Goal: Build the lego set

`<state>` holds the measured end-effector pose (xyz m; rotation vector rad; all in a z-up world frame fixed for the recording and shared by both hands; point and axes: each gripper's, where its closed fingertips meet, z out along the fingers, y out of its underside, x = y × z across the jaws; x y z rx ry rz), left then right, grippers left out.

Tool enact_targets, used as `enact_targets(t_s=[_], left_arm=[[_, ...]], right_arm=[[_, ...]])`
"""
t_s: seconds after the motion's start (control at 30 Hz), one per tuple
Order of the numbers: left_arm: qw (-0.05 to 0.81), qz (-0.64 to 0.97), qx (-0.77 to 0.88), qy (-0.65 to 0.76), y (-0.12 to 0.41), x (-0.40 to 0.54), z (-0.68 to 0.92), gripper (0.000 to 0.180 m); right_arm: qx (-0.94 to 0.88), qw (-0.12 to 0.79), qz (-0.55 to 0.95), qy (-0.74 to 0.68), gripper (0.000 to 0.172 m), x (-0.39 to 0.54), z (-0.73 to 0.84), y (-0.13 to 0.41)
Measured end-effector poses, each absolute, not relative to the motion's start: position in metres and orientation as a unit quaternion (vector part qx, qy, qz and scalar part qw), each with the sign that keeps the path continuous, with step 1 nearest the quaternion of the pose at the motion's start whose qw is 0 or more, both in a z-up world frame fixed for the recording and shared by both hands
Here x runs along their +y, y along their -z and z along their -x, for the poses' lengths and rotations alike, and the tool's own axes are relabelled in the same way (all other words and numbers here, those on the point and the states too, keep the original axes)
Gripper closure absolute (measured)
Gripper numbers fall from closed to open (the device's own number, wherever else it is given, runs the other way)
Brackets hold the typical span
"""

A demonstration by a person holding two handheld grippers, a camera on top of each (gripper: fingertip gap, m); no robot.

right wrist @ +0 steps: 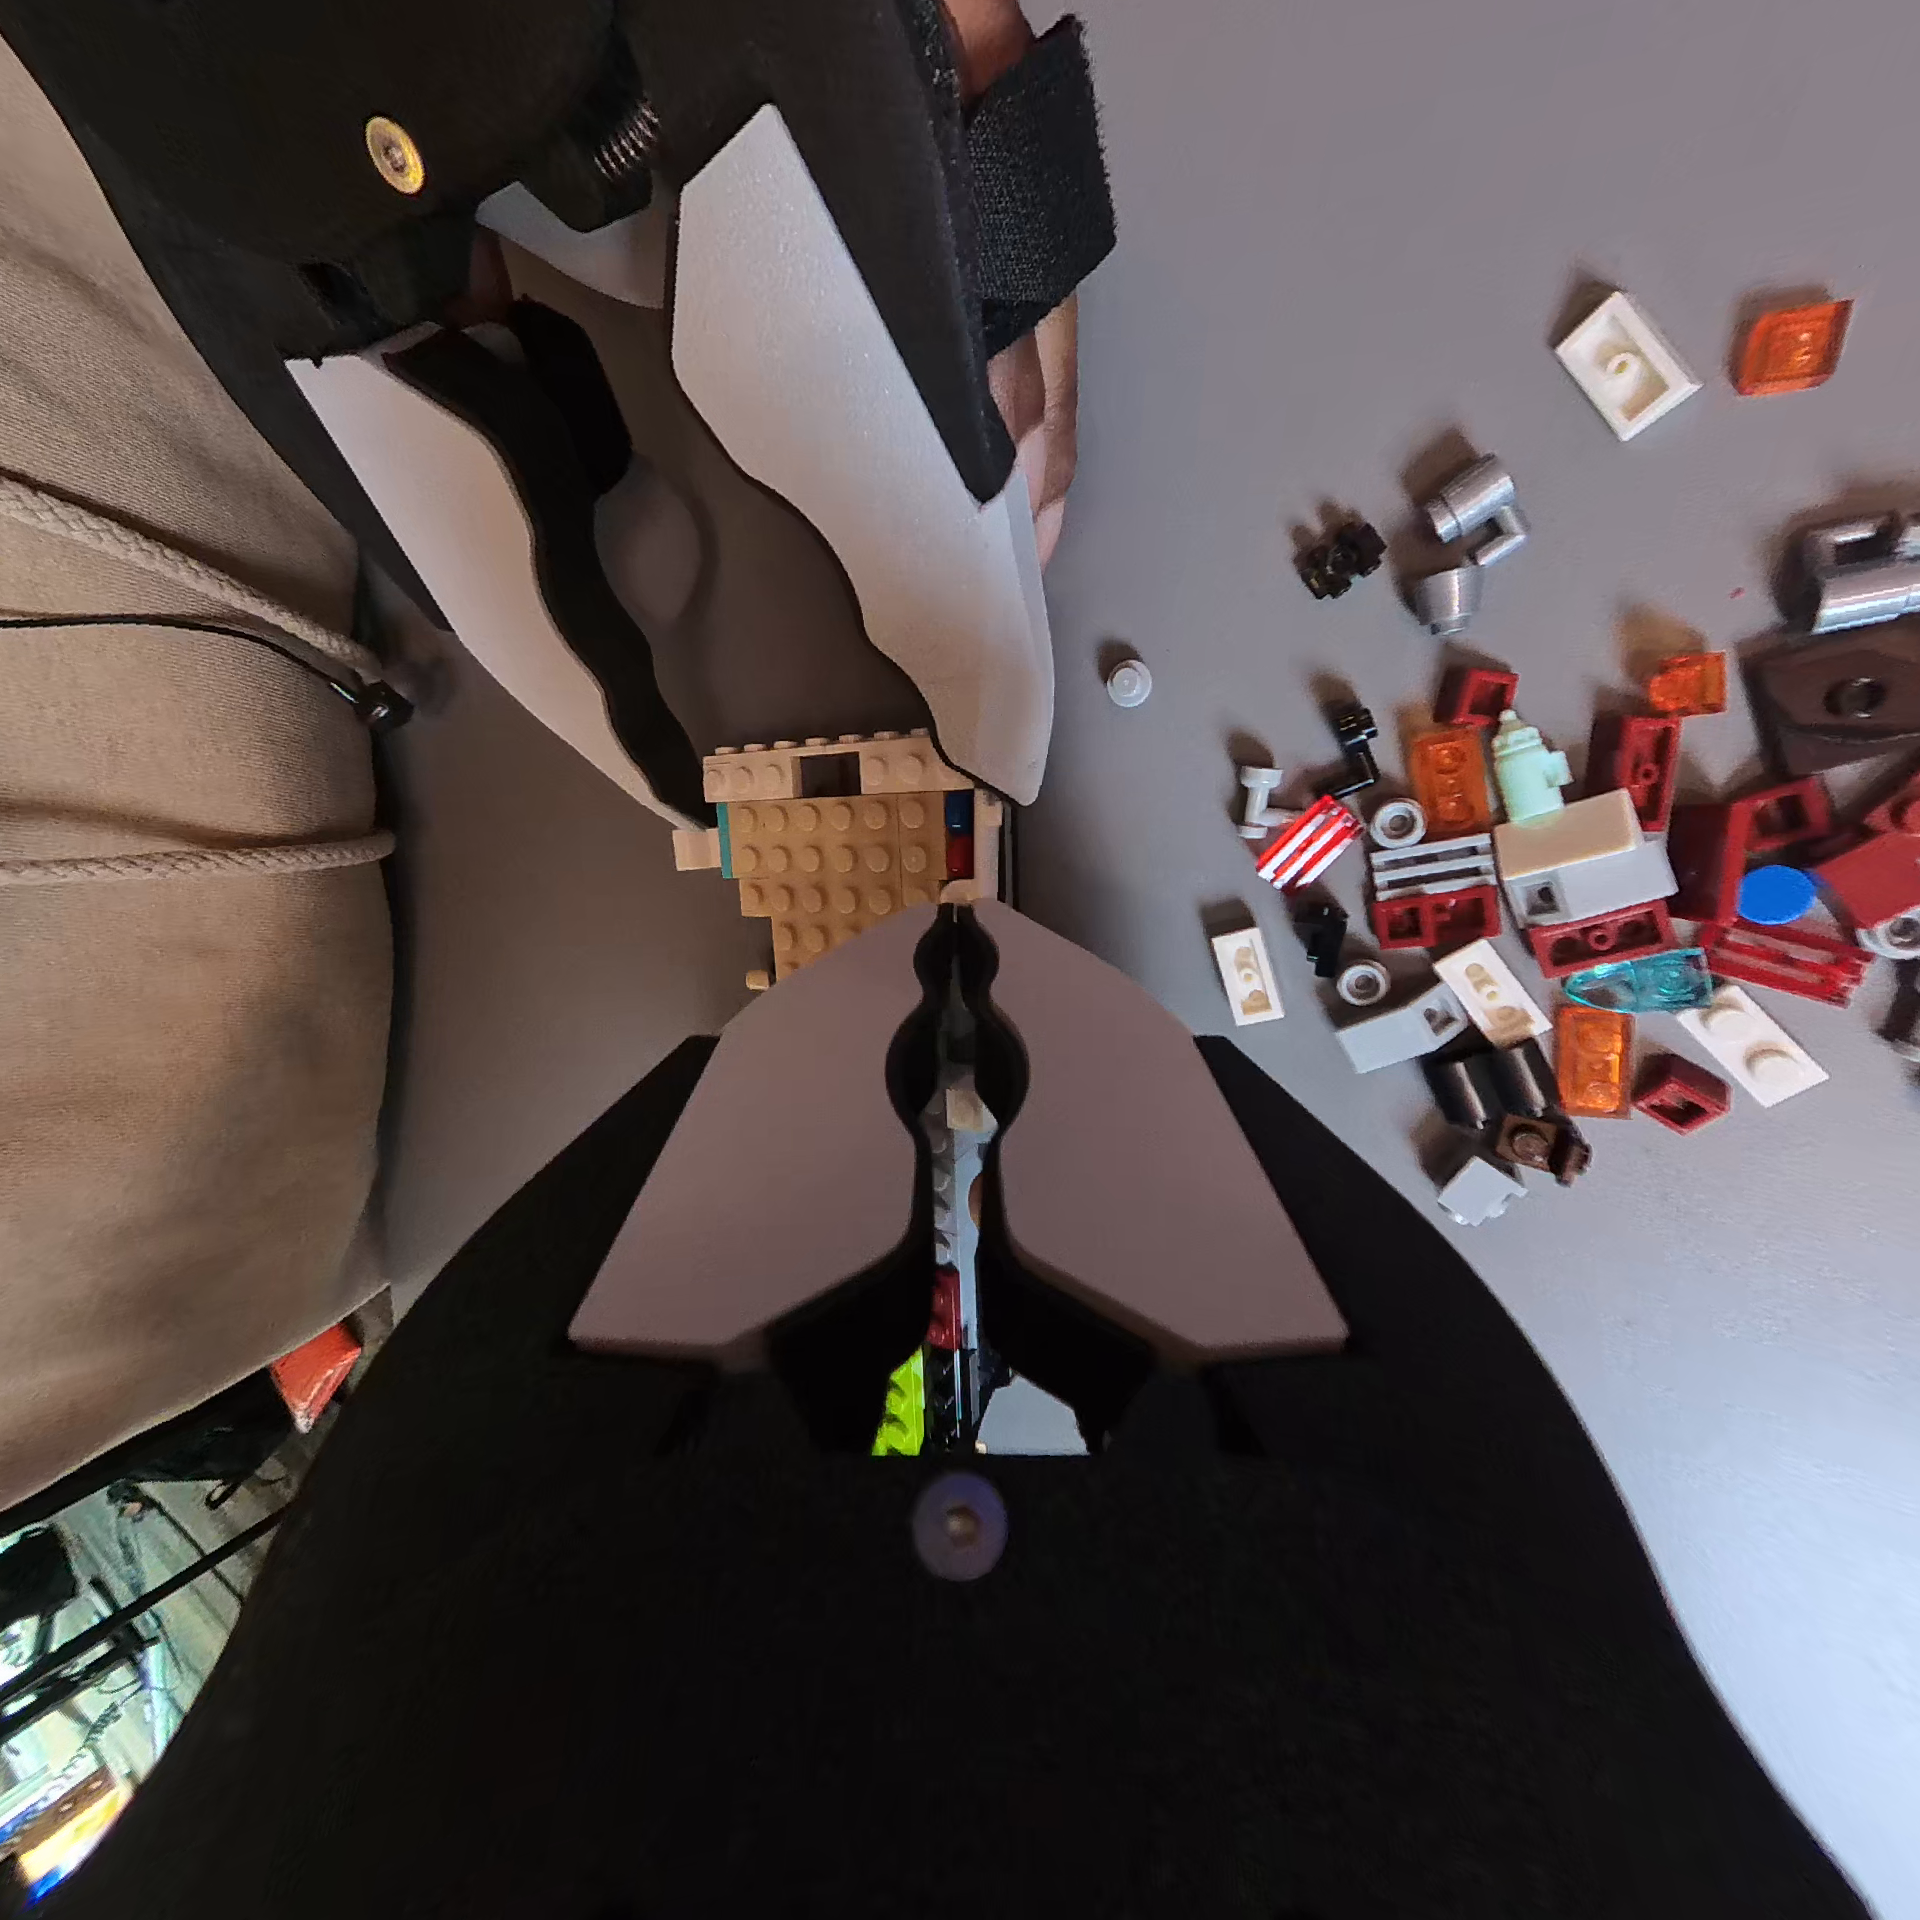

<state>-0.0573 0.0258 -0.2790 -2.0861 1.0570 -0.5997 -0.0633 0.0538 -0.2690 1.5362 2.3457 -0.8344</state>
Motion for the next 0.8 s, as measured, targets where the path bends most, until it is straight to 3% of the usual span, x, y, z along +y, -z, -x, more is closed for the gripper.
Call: enact_targets(t_s=[0.8], left_arm=[[0.370, 0.797, 0.420, 0.229, 0.2786, 0.0253, 0.0562, 0.110]], right_arm=[[0.811, 0.103, -0.517, 0.254, 0.168, 0.0525, 0.0626, 0.2733]])
